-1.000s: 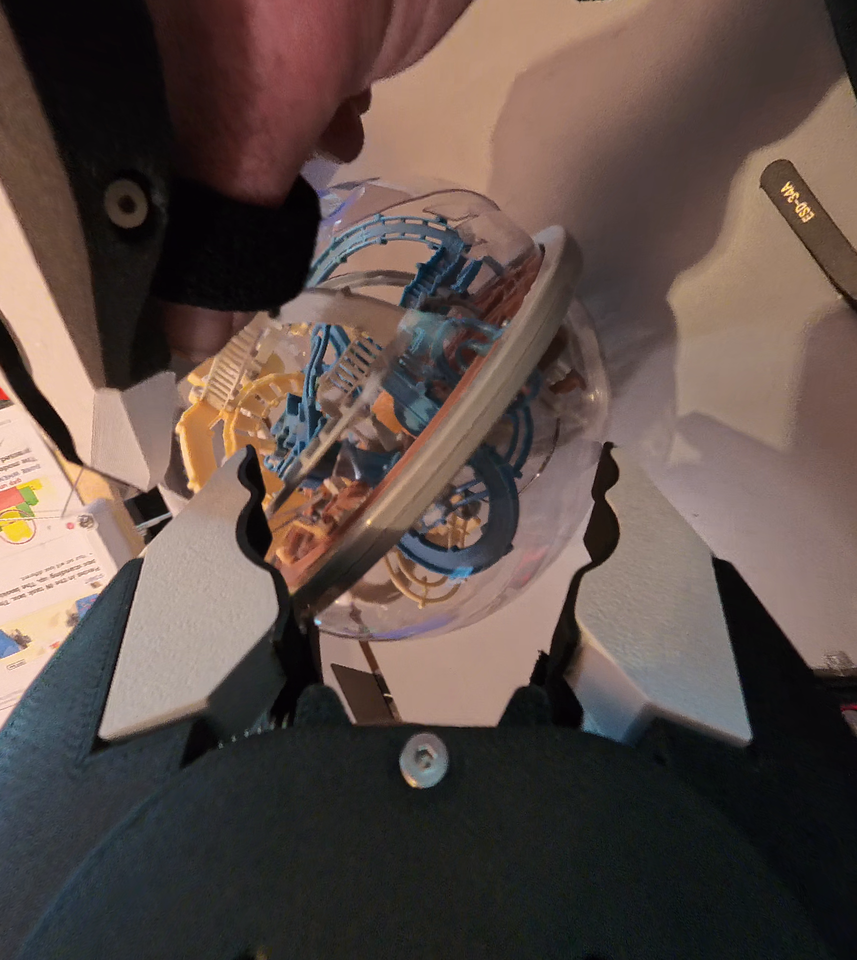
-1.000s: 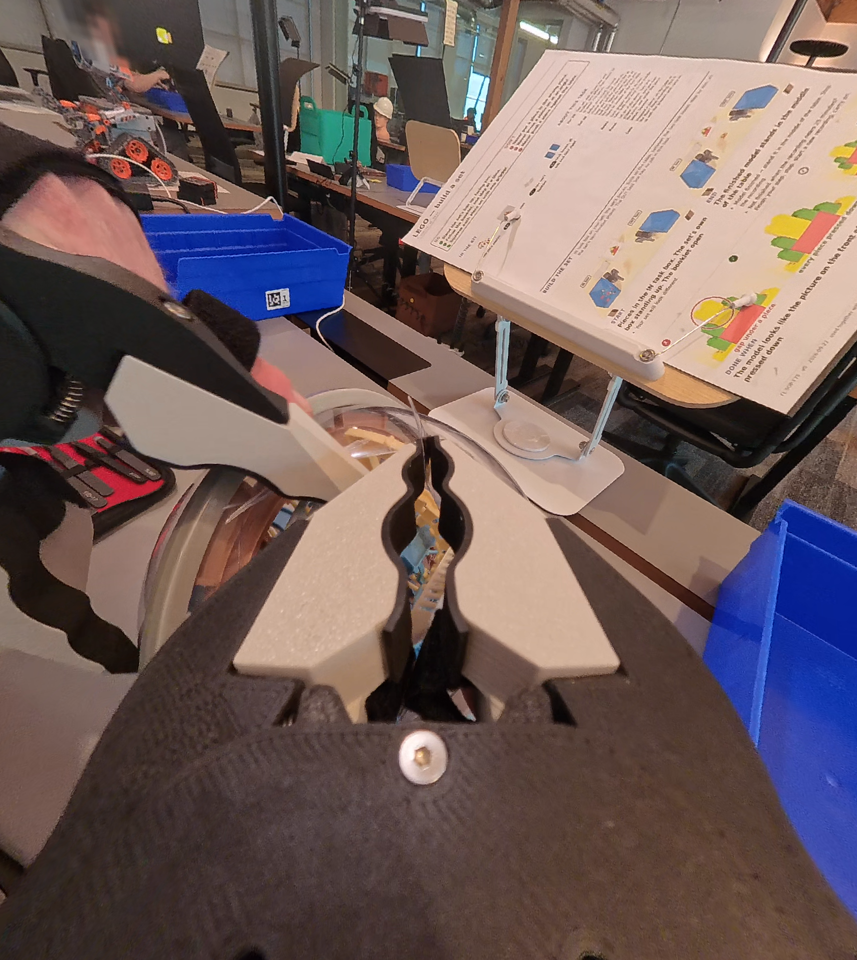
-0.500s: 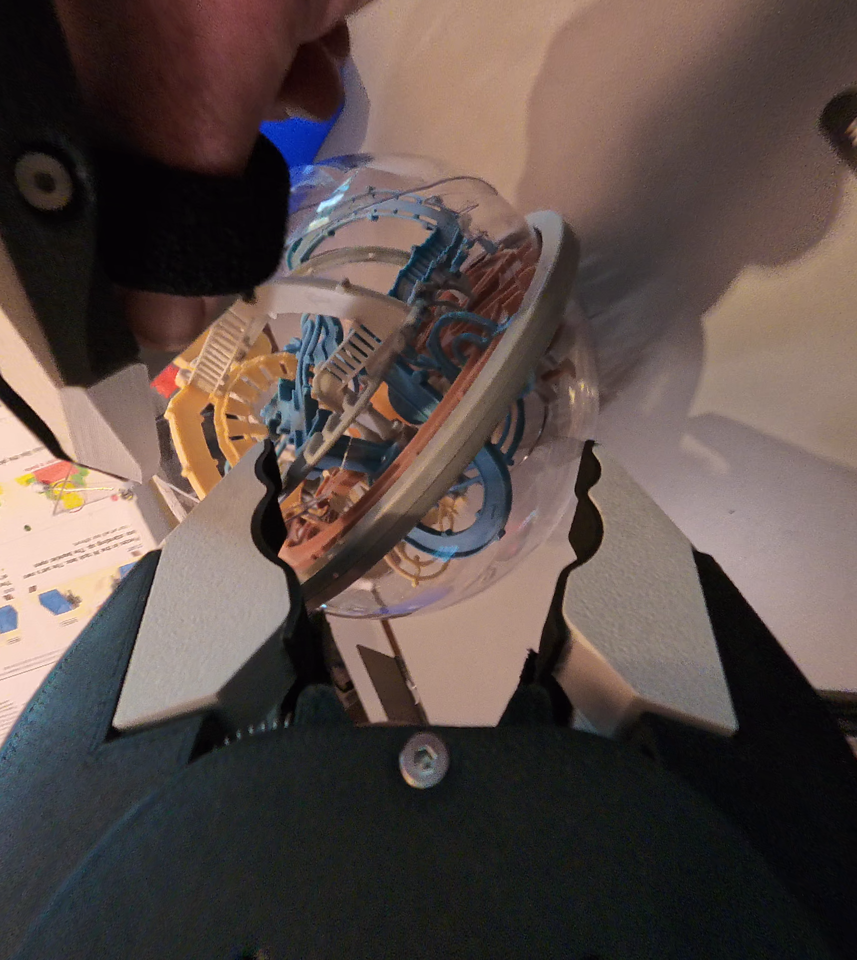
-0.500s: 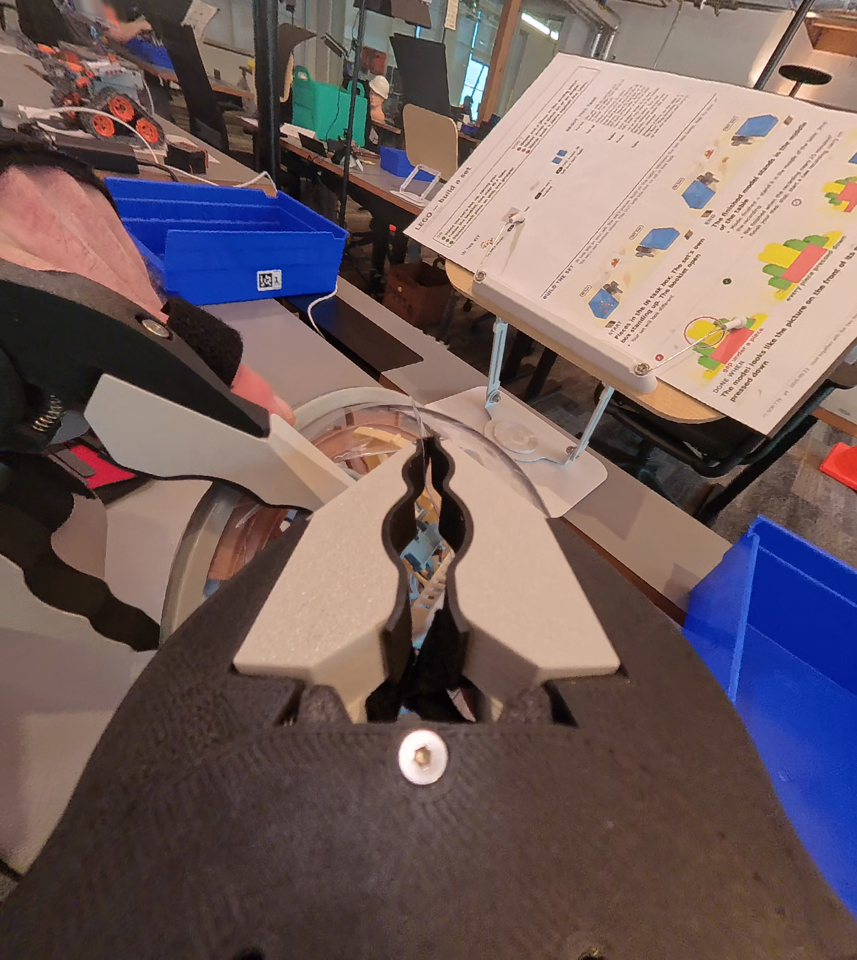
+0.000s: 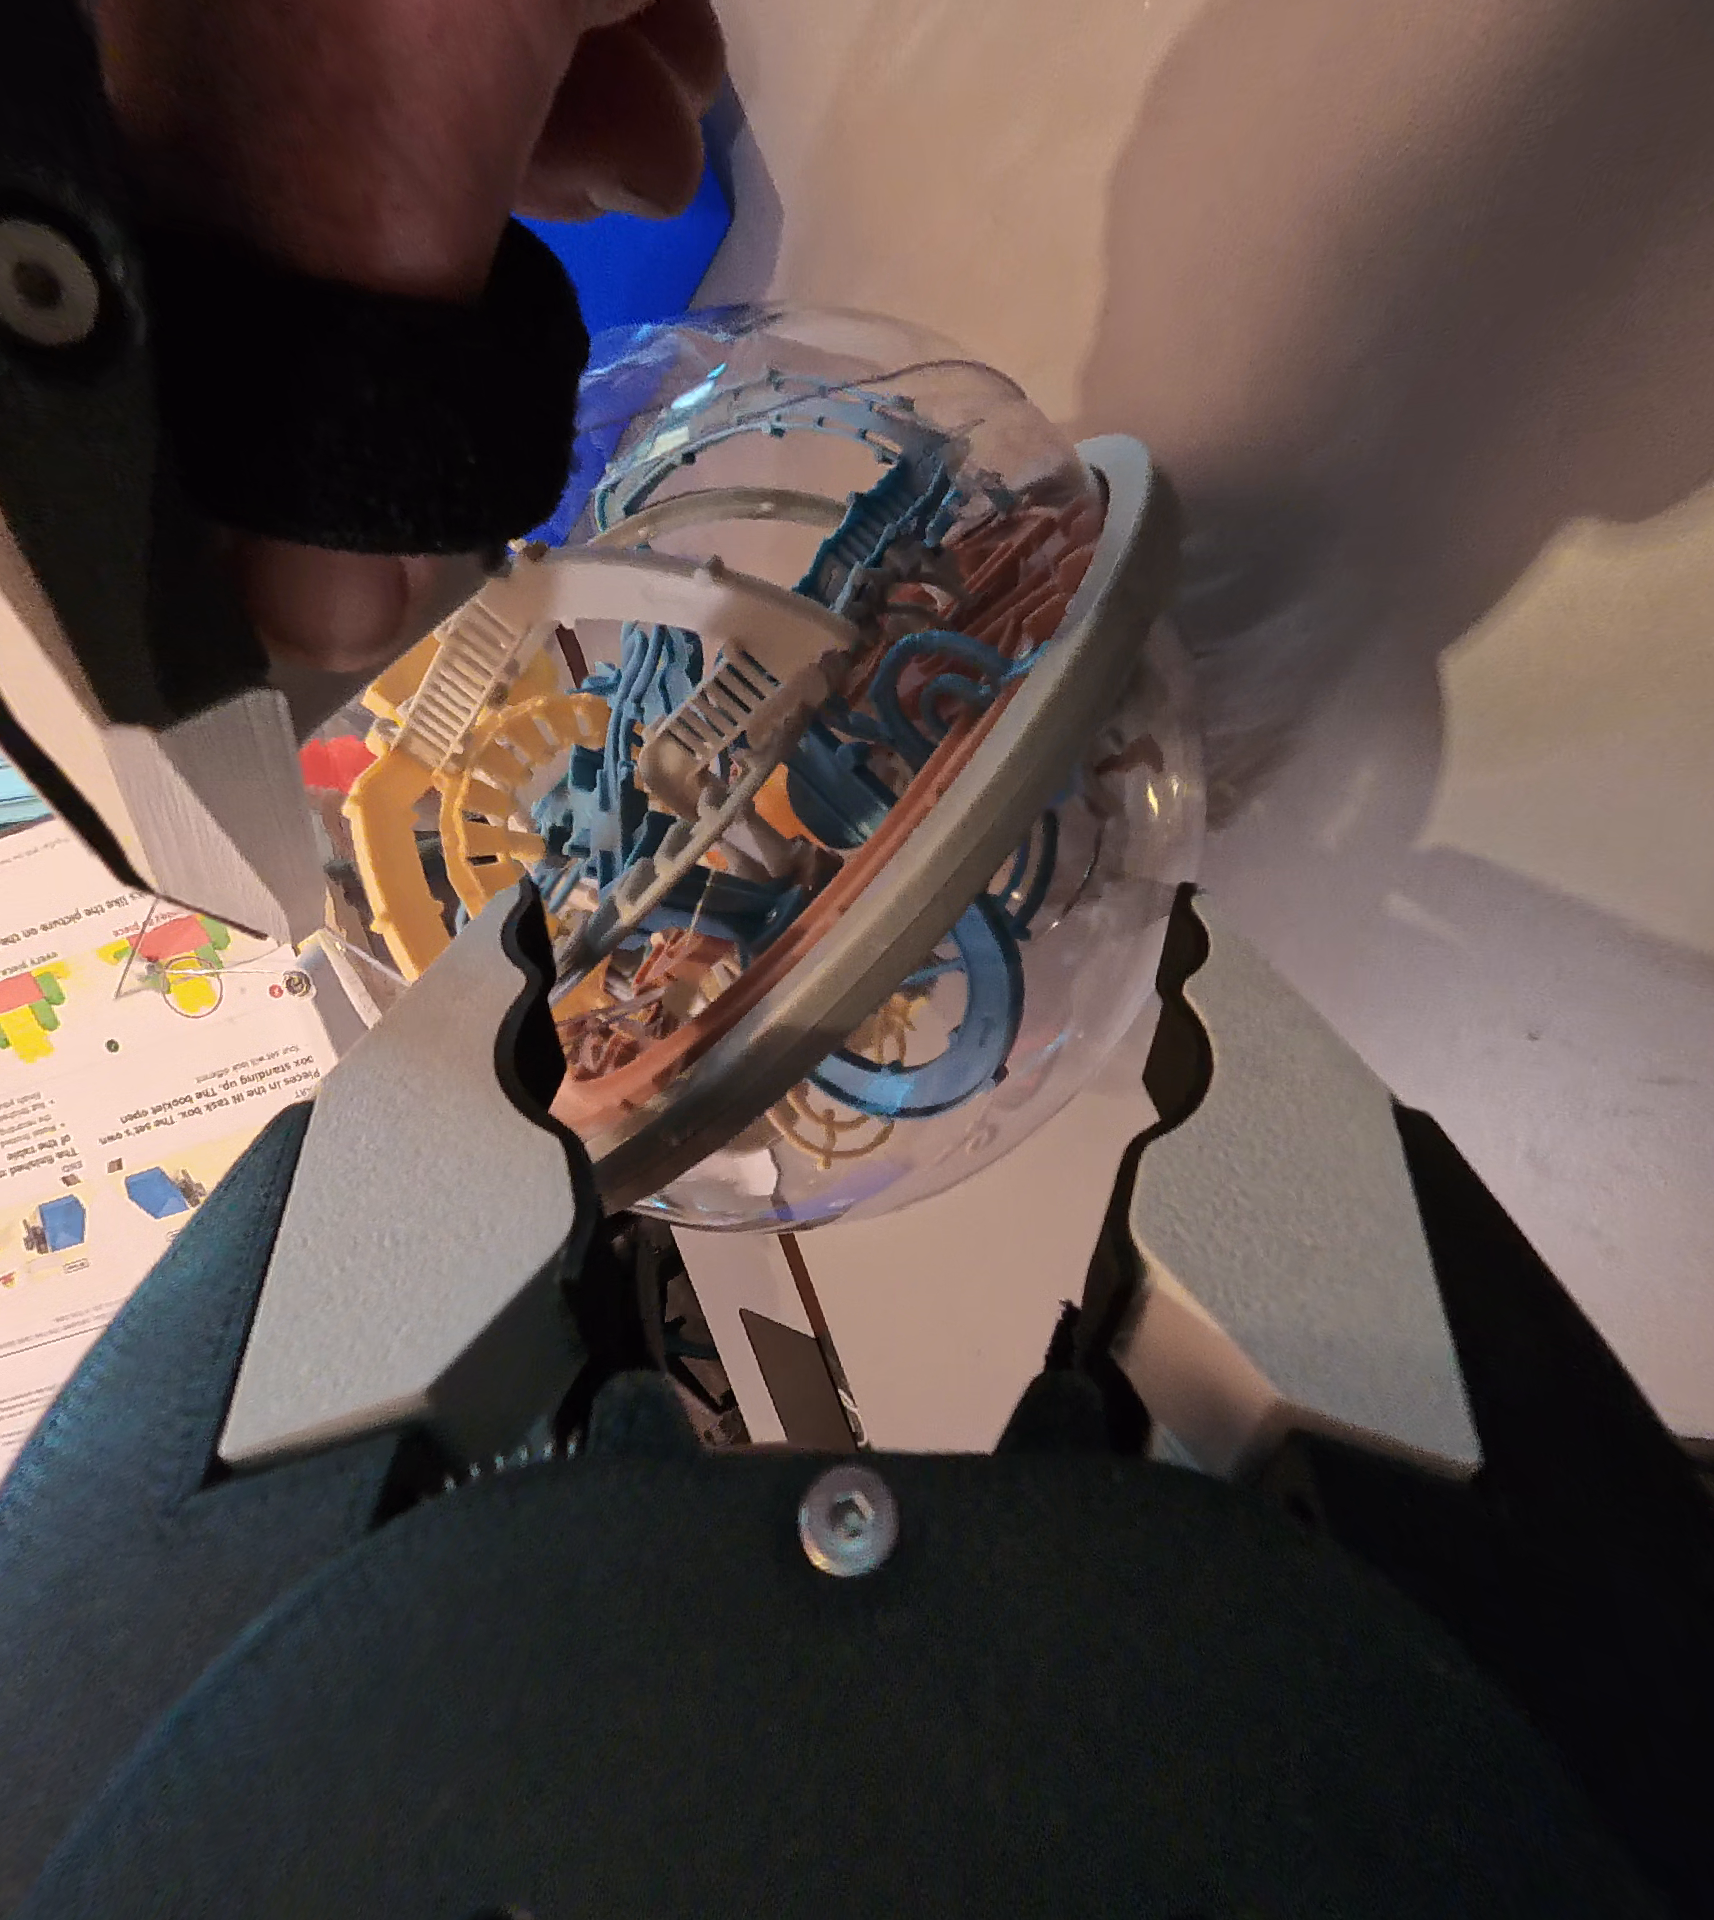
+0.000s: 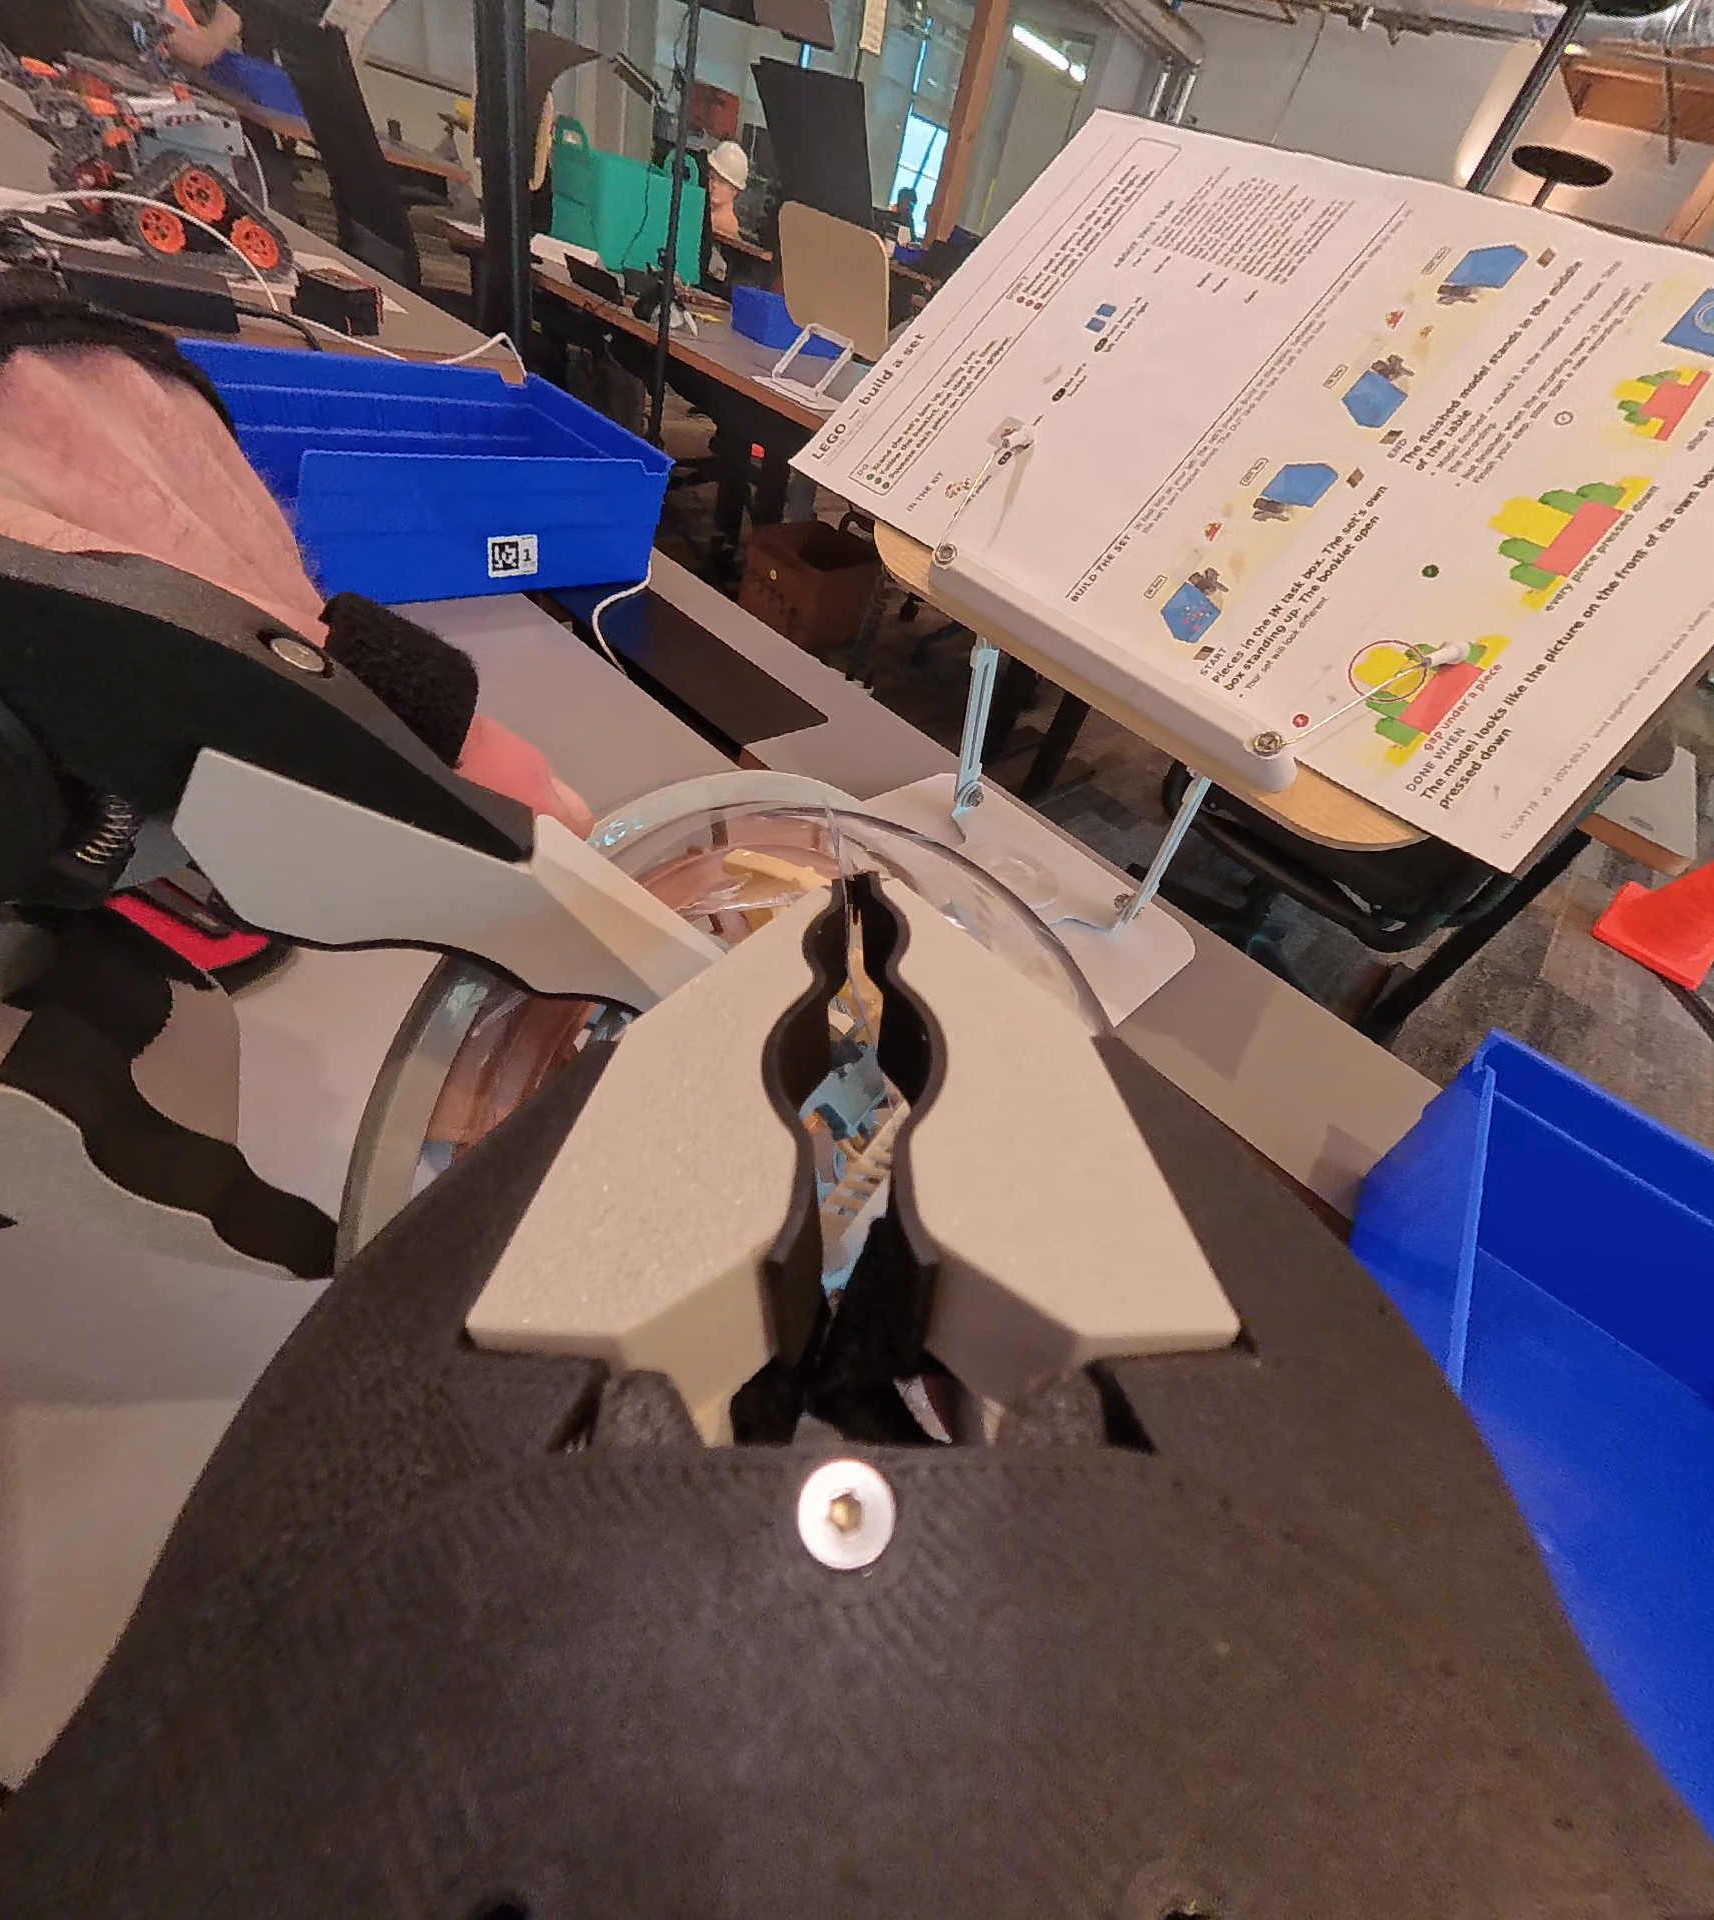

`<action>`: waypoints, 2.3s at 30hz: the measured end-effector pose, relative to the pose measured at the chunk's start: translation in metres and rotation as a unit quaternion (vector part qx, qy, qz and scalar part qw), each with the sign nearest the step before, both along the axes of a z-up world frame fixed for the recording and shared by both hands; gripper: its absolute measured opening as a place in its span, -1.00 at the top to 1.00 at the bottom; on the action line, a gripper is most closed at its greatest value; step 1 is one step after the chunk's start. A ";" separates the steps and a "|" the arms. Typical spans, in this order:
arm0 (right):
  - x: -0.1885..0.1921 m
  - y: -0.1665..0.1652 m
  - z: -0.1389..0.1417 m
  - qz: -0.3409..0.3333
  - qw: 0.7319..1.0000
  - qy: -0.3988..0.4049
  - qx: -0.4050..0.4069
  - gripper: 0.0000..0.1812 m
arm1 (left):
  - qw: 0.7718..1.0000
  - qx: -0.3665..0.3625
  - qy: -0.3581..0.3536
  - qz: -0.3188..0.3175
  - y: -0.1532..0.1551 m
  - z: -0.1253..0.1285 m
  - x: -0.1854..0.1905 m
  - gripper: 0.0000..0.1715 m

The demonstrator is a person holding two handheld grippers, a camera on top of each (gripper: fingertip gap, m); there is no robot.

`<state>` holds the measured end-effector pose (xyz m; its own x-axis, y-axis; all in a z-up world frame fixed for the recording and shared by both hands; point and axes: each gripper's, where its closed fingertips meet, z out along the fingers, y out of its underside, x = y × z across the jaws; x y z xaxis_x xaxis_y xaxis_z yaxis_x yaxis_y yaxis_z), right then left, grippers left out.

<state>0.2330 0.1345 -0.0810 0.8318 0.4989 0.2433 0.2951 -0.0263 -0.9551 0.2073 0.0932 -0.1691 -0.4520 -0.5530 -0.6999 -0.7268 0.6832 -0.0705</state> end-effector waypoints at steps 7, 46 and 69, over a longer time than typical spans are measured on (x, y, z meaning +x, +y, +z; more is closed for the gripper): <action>-0.001 -0.001 0.001 0.015 0.999 0.037 -0.015 1.00 | 1.000 -0.007 -0.010 0.007 -0.004 -0.002 0.001 -0.29; -0.002 0.003 -0.007 0.106 0.965 0.225 -0.082 1.00 | 0.982 0.003 -0.190 -0.006 -0.005 0.005 0.005 0.08; -0.014 0.007 -0.002 0.019 0.993 0.112 -0.018 1.00 | 0.777 -0.322 -0.433 0.323 0.031 0.052 -0.041 -0.53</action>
